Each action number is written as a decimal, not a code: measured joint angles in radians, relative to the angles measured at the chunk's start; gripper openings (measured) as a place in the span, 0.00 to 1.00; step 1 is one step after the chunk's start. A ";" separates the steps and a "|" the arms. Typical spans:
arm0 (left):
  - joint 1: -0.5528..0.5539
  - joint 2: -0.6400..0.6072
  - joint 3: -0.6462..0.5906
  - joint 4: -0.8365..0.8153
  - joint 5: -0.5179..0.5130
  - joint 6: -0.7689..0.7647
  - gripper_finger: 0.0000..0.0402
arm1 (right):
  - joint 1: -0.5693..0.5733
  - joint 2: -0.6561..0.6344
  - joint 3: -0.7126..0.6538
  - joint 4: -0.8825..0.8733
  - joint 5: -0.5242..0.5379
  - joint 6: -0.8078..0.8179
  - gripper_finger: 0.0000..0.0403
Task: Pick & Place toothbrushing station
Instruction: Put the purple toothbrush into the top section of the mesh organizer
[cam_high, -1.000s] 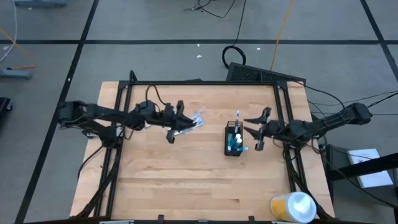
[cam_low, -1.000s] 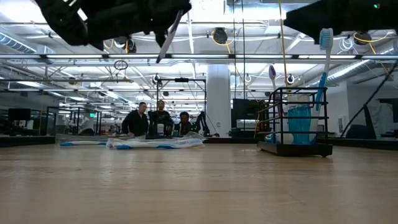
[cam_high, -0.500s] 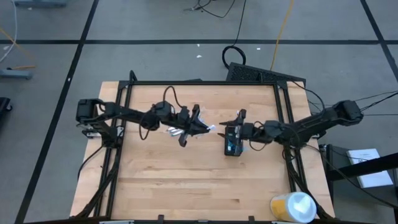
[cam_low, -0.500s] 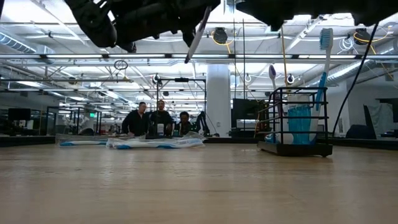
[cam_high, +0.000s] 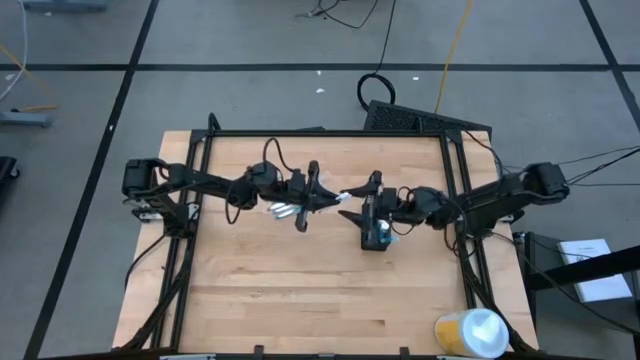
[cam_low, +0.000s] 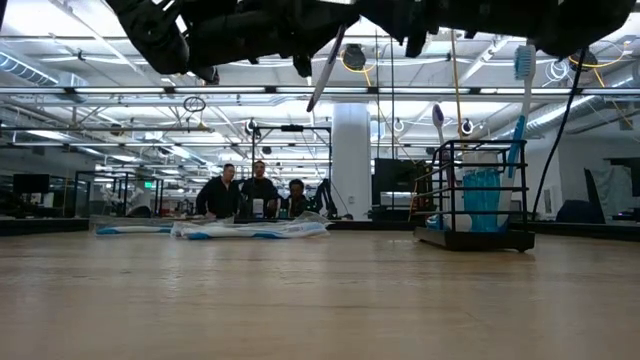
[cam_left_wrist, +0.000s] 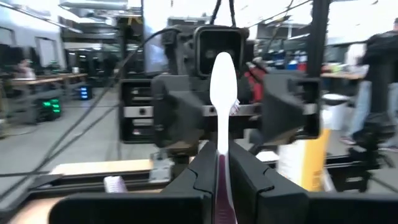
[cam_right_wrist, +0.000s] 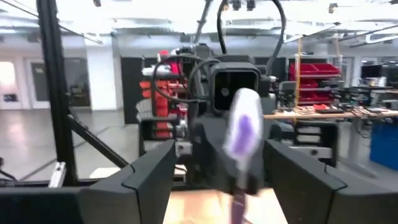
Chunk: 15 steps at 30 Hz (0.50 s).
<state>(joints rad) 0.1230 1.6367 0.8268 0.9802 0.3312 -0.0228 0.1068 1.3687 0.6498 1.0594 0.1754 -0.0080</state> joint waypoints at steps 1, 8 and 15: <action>-0.001 0.000 0.000 -0.005 -0.018 0.013 0.05 | -0.005 0.012 0.000 0.023 -0.014 0.004 0.57; -0.007 0.000 -0.001 -0.023 -0.116 0.069 0.05 | -0.044 0.058 0.012 0.051 -0.021 0.014 0.48; -0.016 0.000 -0.001 -0.038 -0.136 0.097 0.05 | -0.062 0.082 0.024 0.059 -0.023 0.012 0.36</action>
<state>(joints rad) 0.1070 1.6367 0.8257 0.9422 0.1954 0.0740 0.0448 1.4506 0.6739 1.1187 0.1520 0.0036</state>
